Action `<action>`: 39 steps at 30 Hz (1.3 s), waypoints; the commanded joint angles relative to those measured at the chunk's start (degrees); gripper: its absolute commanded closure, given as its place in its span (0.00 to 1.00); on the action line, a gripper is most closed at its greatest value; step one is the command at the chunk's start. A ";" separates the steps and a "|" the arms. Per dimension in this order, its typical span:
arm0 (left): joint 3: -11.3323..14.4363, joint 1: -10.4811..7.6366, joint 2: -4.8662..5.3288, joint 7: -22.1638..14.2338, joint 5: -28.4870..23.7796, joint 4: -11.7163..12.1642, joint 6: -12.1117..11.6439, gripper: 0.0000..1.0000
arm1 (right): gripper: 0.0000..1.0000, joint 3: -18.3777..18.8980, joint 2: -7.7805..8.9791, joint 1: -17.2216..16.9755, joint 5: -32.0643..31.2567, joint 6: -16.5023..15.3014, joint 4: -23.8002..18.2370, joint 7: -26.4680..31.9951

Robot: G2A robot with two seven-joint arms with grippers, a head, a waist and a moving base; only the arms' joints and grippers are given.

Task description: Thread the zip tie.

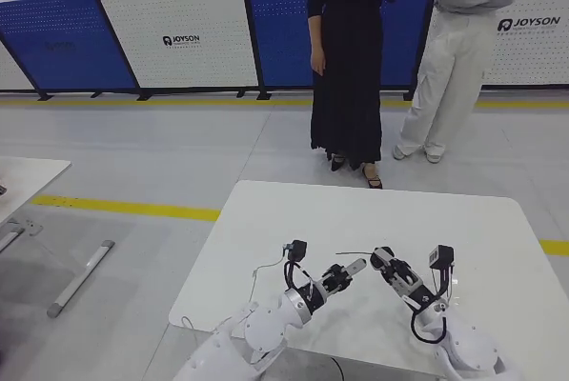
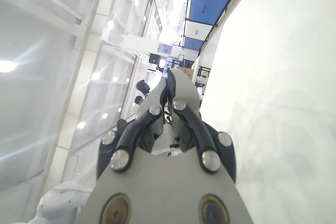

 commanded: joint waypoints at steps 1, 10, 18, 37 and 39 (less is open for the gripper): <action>-0.08 -0.75 -0.15 0.29 -0.95 0.97 0.02 0.00 | 1.00 0.07 -0.09 -0.32 0.08 0.05 -0.44 0.06; 1.68 -3.61 -1.21 4.58 -2.35 3.51 -0.90 0.00 | 1.00 0.51 -0.17 -1.06 -0.29 0.37 -0.93 1.25; 2.12 -4.07 -1.37 4.28 -2.12 4.32 -0.81 0.00 | 1.00 0.51 -0.17 -1.06 -0.29 0.37 -0.93 1.25; 1.94 -5.79 -1.93 2.78 -4.26 7.72 -2.96 0.98 | 1.00 0.51 -0.17 -1.06 -0.29 0.37 -0.93 1.25; 1.94 -5.76 -1.93 2.52 -4.06 7.88 -2.95 1.00 | 1.00 0.51 -0.17 -1.06 -0.29 0.37 -0.93 1.25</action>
